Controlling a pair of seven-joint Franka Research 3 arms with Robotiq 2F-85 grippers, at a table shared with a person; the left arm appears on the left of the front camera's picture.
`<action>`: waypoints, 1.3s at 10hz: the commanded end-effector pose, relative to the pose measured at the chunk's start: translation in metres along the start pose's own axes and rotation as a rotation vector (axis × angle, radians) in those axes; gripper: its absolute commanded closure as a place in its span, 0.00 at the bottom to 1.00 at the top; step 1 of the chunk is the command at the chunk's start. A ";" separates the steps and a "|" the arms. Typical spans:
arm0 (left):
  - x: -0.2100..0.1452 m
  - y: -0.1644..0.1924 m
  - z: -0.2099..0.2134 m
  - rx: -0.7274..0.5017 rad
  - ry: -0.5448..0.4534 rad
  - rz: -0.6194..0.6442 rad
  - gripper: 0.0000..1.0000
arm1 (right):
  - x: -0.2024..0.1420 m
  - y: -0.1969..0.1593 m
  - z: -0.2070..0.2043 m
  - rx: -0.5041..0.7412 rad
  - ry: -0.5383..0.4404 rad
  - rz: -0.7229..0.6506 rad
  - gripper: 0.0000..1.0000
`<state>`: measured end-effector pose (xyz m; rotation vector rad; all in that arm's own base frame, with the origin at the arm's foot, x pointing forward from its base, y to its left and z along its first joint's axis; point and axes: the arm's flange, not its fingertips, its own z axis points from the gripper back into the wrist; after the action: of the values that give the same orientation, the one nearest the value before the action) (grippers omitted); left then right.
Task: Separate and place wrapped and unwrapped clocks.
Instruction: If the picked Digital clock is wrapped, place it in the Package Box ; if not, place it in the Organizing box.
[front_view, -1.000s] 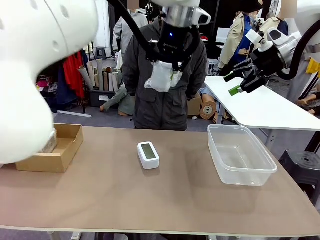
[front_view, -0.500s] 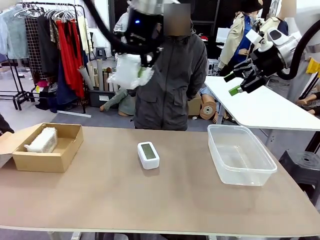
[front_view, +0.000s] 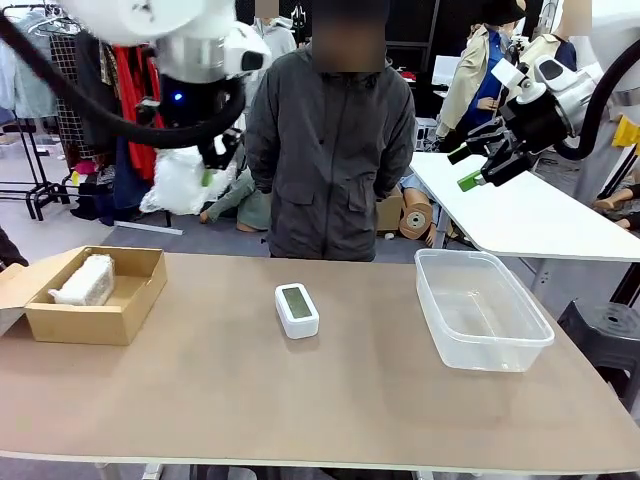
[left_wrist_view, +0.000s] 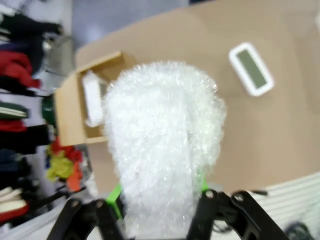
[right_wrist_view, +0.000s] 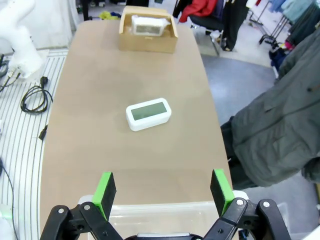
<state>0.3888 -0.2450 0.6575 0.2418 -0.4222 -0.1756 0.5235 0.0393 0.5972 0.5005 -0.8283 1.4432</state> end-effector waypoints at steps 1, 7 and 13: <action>-0.020 0.020 -0.012 0.042 -0.056 0.102 1.00 | 0.001 0.000 0.001 -0.003 0.009 0.006 0.00; -0.019 0.040 -0.016 0.076 -0.039 0.163 1.00 | 0.001 0.000 0.001 -0.003 0.009 0.006 0.00; -0.019 0.040 -0.016 0.076 -0.039 0.163 1.00 | 0.001 0.000 0.001 -0.003 0.009 0.006 0.00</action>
<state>0.3843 -0.2045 0.6457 0.2823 -0.4869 0.0069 0.5235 0.0393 0.5972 0.5005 -0.8283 1.4432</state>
